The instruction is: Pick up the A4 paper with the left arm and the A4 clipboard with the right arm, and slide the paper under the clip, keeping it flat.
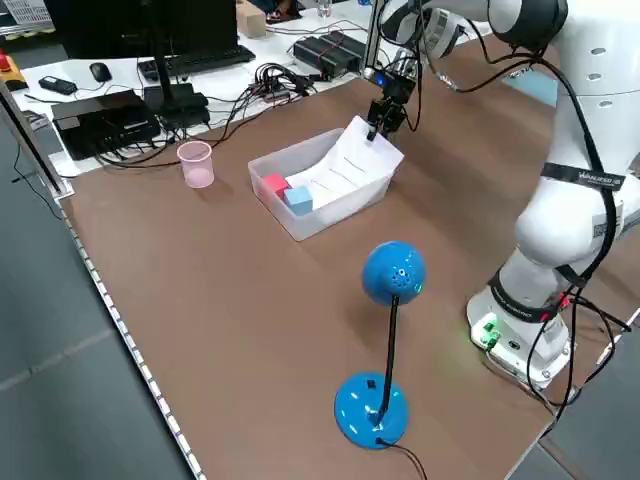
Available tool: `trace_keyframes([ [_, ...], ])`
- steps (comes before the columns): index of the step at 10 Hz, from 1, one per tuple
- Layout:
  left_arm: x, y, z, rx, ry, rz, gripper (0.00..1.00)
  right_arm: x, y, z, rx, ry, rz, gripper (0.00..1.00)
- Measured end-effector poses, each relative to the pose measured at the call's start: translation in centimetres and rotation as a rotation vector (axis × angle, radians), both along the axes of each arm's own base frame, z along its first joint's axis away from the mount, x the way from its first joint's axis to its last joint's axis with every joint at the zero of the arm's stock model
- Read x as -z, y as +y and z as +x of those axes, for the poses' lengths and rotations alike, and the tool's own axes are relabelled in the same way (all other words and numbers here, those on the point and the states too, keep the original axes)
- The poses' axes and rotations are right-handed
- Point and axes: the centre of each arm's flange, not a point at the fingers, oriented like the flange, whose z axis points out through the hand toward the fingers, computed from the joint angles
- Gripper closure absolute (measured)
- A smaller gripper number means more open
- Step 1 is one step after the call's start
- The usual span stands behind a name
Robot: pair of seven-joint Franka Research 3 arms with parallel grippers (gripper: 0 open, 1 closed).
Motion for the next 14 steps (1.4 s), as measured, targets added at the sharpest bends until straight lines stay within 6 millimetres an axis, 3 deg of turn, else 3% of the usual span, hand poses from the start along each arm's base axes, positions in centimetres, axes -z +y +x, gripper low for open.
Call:
trace_keyframes([
  [1, 0.1, 0.0, -0.1, 0.002, 0.001, 0.002, 0.67, 0.5, 0.1, -0.1, 0.009, 0.004, 0.007, 0.1],
  [6, 0.8, 0.4, -0.6, 0.017, 0.011, 0.027, 0.71, 2.0, 0.3, -0.2, 0.032, 0.014, 0.011, 0.12],
  [10, 0.6, 0.5, -0.5, 0.014, 0.006, 0.027, 0.96, 3.8, 0.2, -0.5, 0.037, 0.028, 0.013, 0.14],
  [14, 0.5, 0.2, -0.6, -0.008, -0.013, 0.03, 0.99, 3.8, 0.2, -0.4, 0.041, 0.025, 0.014, 0.21],
])
